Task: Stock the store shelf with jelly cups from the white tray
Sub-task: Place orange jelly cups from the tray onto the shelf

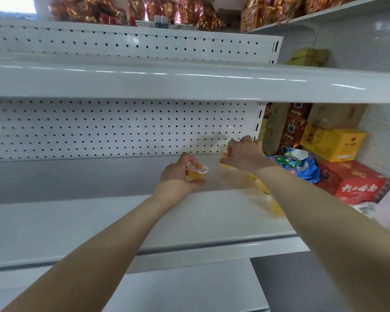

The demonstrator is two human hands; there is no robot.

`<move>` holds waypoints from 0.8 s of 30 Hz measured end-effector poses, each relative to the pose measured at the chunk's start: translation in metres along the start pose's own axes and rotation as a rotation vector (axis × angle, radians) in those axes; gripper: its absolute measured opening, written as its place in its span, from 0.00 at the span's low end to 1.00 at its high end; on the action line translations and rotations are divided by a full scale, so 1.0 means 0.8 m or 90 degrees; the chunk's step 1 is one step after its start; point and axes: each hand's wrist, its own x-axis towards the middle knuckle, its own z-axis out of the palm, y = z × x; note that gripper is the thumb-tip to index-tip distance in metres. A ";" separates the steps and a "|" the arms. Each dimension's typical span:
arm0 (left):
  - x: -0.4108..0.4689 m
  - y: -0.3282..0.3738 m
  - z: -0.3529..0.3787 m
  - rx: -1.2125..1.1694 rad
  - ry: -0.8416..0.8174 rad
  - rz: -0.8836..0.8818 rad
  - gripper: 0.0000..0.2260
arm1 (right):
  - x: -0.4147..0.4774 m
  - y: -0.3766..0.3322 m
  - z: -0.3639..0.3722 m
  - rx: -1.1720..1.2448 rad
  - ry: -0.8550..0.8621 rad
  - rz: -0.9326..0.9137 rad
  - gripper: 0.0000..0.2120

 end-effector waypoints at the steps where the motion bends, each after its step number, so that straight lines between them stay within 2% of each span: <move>1: 0.001 0.003 0.005 -0.001 -0.005 0.000 0.20 | -0.004 0.002 -0.005 0.006 0.004 -0.005 0.18; 6: 0.014 0.026 0.031 -0.012 -0.040 0.001 0.19 | -0.022 0.031 -0.021 0.107 0.135 0.035 0.14; 10: 0.029 0.051 0.059 -0.032 -0.069 -0.014 0.19 | -0.039 0.068 -0.022 0.098 0.190 0.075 0.13; 15: 0.038 0.062 0.092 -0.040 -0.082 -0.012 0.22 | -0.054 0.095 -0.019 0.092 0.187 0.144 0.14; 20: 0.036 0.059 0.100 -0.006 -0.065 -0.012 0.21 | -0.069 0.106 -0.015 0.084 0.175 0.146 0.13; 24: 0.032 0.060 0.092 0.039 -0.049 0.042 0.24 | -0.085 0.113 -0.010 0.080 0.186 0.120 0.10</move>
